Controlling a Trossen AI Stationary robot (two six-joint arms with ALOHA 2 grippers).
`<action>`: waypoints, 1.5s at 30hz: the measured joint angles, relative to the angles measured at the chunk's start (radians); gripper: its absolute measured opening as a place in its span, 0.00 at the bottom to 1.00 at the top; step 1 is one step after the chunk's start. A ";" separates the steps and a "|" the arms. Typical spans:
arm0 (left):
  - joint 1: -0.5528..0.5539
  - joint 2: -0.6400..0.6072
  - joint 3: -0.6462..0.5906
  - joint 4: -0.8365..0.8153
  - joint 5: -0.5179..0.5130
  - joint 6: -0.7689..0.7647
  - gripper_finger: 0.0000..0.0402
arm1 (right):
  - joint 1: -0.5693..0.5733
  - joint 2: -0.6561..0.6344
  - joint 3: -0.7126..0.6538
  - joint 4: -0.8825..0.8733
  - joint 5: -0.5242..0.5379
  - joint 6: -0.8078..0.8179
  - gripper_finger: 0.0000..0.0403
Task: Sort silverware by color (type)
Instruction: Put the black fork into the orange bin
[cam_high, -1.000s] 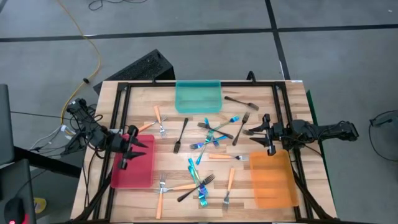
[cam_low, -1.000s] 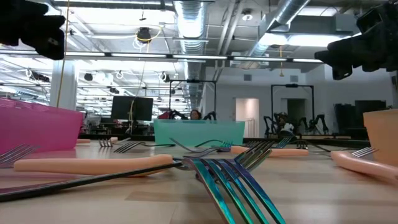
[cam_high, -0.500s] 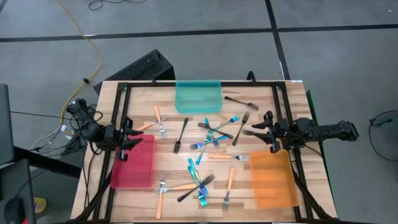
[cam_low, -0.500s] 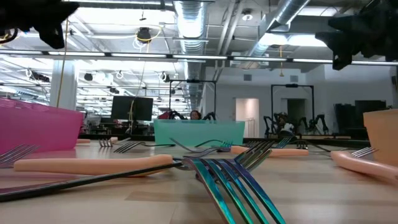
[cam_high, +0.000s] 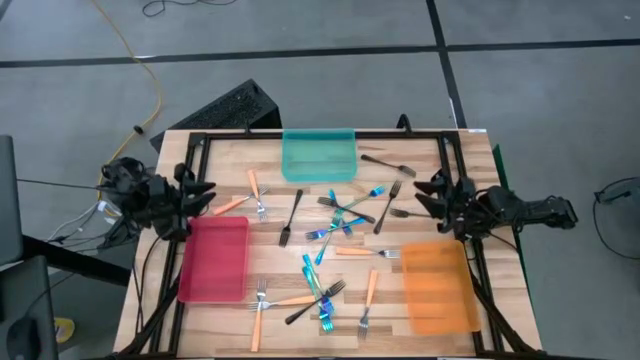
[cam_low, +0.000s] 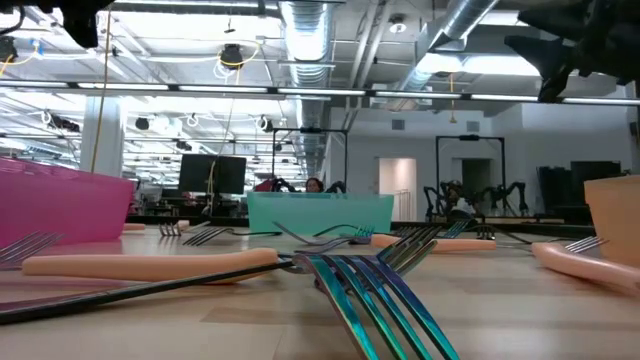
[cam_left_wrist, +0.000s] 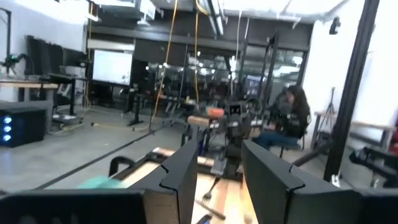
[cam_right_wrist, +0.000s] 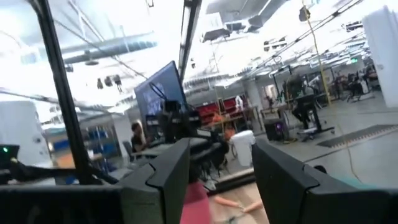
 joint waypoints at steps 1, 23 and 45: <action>0.000 0.000 0.009 -0.018 -0.016 -0.001 0.28 | 0.000 0.000 0.000 0.009 0.000 0.019 0.48; 0.001 0.000 0.015 0.094 -0.396 0.208 0.28 | 0.017 0.035 0.007 -0.007 0.230 0.056 0.48; 0.000 0.000 0.068 0.114 -0.414 0.318 0.28 | -0.329 1.064 1.016 -0.540 0.558 -0.576 0.48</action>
